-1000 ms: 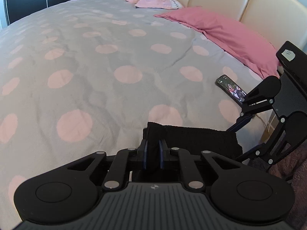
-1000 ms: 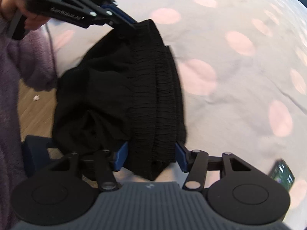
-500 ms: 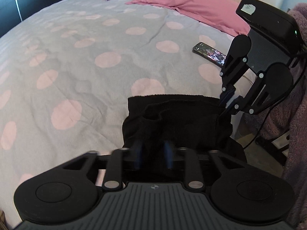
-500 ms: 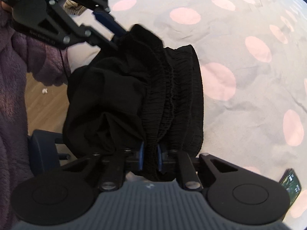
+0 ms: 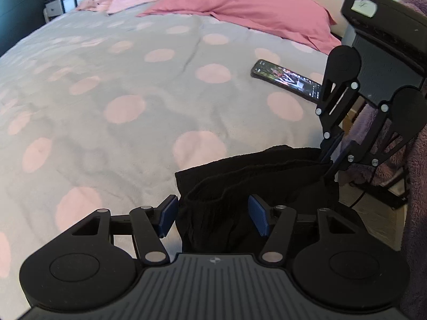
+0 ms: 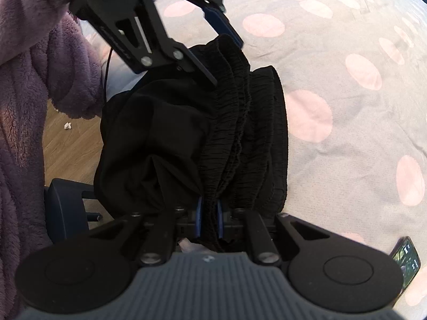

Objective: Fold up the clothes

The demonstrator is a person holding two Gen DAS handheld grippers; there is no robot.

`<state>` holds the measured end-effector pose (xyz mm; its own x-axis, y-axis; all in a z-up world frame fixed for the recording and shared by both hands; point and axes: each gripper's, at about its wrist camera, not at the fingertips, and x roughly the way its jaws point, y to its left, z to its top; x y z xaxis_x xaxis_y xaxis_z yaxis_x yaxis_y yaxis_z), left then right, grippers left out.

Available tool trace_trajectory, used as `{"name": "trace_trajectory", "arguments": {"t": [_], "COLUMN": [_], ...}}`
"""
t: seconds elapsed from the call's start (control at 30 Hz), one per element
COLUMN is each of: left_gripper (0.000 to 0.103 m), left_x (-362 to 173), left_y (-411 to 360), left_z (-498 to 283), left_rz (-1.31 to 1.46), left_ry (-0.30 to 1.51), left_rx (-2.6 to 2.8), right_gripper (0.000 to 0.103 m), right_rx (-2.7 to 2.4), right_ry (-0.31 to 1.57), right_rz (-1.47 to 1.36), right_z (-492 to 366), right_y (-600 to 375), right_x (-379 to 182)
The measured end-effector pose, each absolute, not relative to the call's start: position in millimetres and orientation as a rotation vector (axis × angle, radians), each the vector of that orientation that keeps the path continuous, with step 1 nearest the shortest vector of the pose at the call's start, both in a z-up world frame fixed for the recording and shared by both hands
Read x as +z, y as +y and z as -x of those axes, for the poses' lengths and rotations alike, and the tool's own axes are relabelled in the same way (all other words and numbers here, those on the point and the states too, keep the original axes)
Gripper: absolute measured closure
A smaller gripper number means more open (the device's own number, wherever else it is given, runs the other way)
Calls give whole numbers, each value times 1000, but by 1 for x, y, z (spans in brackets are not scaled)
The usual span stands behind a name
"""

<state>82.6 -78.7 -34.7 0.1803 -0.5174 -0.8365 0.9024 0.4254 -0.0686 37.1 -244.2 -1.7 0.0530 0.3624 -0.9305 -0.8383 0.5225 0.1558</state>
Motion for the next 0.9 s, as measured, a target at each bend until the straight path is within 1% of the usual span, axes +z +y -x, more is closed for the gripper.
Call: {"name": "trace_trajectory", "arguments": {"t": [0.03, 0.07, 0.13, 0.2, 0.27, 0.37, 0.5, 0.73, 0.77, 0.8, 0.83, 0.9], "left_gripper": [53, 62, 69, 74, 84, 89, 92, 93, 93, 93, 94, 94], "left_x": [-36, -36, -35, -34, -32, -30, -24, 7, 14, 22, 30, 46], "left_y": [-80, -81, -82, -84, -85, -85, -89, -83, -81, -78, -75, -68], "left_z": [-85, -86, -86, -83, -81, -77, -69, -56, -51, -46, -41, -33], "left_rz": [-497, -491, -489, -512, -524, -539, -574, -534, -540, -539, -538, -517], "left_ry": [933, 937, 935, 923, 925, 931, 961, 933, 919, 904, 888, 871], "left_rx": [-1079, -1088, -1096, -1104, -1107, -1097, -1055, -1033, -1032, -1020, -1008, -973], "right_gripper": [90, 90, 90, 90, 90, 90, 89, 76, 73, 67, 63, 63], "right_rx": [972, 973, 973, 975, 976, 978, 987, 1002, 1004, 1006, 1009, 1044], "right_ry": [1192, 1192, 1194, 1197, 1199, 1195, 1187, 1173, 1171, 1169, 1167, 1148], "right_rz": [497, 496, 494, 494, 495, 501, 509, 522, 524, 525, 527, 517], "right_z": [-37, -38, -39, -40, -41, -40, -40, -38, -38, -38, -38, -36], "right_y": [-245, -245, -246, -247, -246, -245, -246, -247, -247, -247, -247, -245], "right_x": [-2, -1, -2, -2, -3, -3, -2, 0, 0, 0, 0, 2]}}
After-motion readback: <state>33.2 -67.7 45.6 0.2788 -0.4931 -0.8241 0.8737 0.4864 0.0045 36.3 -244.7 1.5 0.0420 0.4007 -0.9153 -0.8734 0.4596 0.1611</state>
